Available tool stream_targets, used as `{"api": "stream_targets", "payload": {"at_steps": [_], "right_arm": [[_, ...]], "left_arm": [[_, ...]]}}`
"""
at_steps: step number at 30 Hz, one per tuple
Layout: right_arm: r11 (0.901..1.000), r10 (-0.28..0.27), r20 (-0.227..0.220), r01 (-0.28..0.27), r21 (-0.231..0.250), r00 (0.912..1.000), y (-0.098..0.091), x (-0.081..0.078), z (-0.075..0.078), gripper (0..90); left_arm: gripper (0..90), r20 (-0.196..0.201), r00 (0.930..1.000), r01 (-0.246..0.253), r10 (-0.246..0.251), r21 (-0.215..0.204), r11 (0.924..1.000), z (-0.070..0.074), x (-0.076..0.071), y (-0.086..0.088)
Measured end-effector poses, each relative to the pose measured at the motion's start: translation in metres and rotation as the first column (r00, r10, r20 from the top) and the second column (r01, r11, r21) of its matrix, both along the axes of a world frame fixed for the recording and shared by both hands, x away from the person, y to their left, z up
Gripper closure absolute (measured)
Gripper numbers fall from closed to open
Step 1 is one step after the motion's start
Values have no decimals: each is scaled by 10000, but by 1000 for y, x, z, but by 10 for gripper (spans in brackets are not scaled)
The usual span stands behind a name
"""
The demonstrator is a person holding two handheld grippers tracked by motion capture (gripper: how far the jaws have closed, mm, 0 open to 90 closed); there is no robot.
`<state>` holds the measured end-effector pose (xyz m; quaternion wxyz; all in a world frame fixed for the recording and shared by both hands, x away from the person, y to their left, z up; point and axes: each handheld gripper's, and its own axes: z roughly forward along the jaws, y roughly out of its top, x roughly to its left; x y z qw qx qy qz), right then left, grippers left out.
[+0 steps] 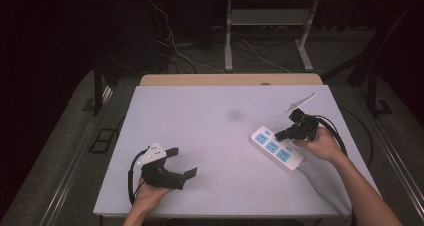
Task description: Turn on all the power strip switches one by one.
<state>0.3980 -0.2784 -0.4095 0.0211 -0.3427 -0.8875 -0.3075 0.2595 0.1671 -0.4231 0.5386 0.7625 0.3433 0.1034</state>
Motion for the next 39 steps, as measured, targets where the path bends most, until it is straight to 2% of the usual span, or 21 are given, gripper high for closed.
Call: {"api": "stream_targets", "payload": {"at_steps": [6,16,19,24,29,32,36,39], "right_arm": [[10000,-86,-46,86,-25,10000,0,0,-1,900],[9997,-225,174,228,-122,9996,1,-4,-2,900],[9993,-305,282,310,-194,9991,1,-6,-4,900],[9983,-494,447,478,344,9978,-4,-8,-8,900],[9989,-410,522,398,234,9978,-2,-8,-7,900],[9977,-561,453,544,394,9974,-3,-9,-7,900],[9975,-628,592,607,361,9963,-2,-11,-6,900],[9983,-574,564,569,88,9968,-1,-10,-4,900]], "left_arm": [[0,9,10000,14,-14,-1,10000,0,-1,0],[0,-13,9999,142,-142,110,9998,-1,-1,-3],[0,13,10000,86,-86,28,10000,0,-1,-2],[0,-12,10000,12,-12,15,10000,0,0,0],[0,-48,10000,-12,13,28,10000,-1,1,0],[0,-47,10000,5,-5,38,10000,-1,1,0],[0,-49,10000,11,-11,54,10000,-1,1,0],[0,-46,10000,19,-19,35,10000,-1,1,0]]}}
